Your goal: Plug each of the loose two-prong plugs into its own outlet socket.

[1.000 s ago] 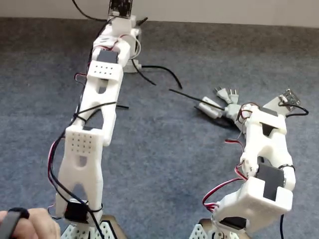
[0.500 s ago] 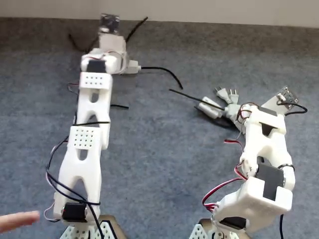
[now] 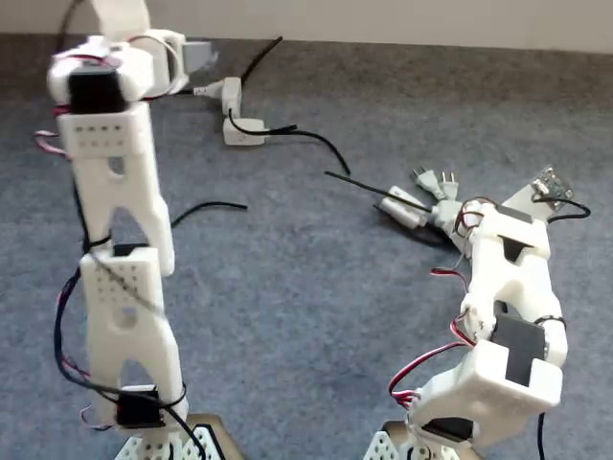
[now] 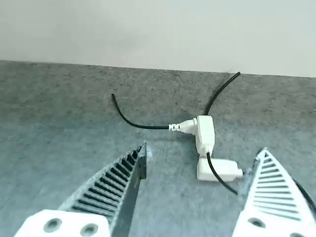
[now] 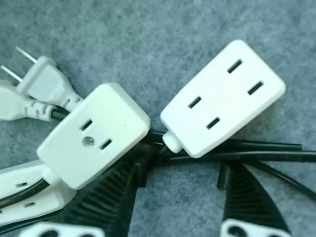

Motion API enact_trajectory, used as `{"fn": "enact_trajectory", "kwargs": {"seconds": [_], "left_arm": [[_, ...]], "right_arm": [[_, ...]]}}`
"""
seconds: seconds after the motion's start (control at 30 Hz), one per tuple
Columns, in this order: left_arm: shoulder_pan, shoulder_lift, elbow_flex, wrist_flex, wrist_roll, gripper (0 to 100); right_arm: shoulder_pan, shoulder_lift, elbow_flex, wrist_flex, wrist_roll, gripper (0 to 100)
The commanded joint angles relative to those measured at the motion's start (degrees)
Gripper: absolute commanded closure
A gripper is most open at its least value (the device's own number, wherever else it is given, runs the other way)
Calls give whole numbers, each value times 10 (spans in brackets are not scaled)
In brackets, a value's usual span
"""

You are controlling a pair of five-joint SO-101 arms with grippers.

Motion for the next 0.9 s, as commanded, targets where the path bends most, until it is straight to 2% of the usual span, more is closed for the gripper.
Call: {"fn": "enact_trajectory", "kwargs": {"seconds": [0.0,0.1,0.23,0.47,0.6,0.87], "left_arm": [[-20,-121,-15,91,17,671],[-50,-167,33,90,55,671],[-54,-234,175,91,55,671],[-43,-353,412,77,55,671],[-34,-354,489,67,55,671],[-33,-354,573,45,51,668]], "right_arm": [[-1,2,-3,-15,11,752],[-1,0,-3,-15,11,752],[4,-8,-15,-8,11,752],[36,-98,-110,115,4,752],[51,-95,-140,118,-57,752],[52,19,-222,119,-60,753]]}}
